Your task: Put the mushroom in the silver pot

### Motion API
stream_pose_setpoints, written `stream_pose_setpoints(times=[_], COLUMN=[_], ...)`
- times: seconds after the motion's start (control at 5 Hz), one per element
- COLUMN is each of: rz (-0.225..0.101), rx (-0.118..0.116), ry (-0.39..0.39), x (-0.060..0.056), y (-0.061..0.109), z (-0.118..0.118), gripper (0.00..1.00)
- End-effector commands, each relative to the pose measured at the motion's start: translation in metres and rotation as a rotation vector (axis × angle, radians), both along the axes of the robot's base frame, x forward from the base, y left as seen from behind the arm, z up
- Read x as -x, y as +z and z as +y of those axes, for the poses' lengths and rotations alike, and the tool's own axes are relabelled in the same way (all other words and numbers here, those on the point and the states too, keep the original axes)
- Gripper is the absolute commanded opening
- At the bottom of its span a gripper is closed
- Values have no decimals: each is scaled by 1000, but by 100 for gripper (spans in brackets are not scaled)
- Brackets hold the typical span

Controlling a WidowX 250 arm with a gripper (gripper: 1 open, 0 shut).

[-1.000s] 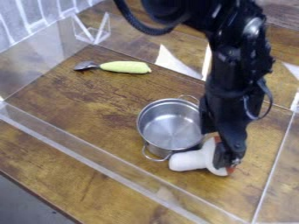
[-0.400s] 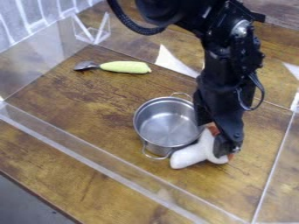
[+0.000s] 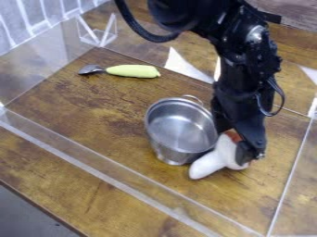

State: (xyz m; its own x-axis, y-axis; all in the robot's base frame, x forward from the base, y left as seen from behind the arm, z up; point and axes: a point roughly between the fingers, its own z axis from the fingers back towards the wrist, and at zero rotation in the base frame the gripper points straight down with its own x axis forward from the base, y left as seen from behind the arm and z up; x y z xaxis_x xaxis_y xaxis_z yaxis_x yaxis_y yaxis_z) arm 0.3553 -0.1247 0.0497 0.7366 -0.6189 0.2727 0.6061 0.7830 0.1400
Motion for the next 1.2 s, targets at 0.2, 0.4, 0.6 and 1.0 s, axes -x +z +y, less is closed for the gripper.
stream_pose_setpoints(times=[0.2,0.4,0.6,1.0], rz=[-14,7,22,32], rx=[61,87,111,130], ry=[-106,-154,-166,-204], x=[2,6,8,8], y=[-6,-12,-12,4], z=[8,8,17,18], gripper=[0,100,100,100])
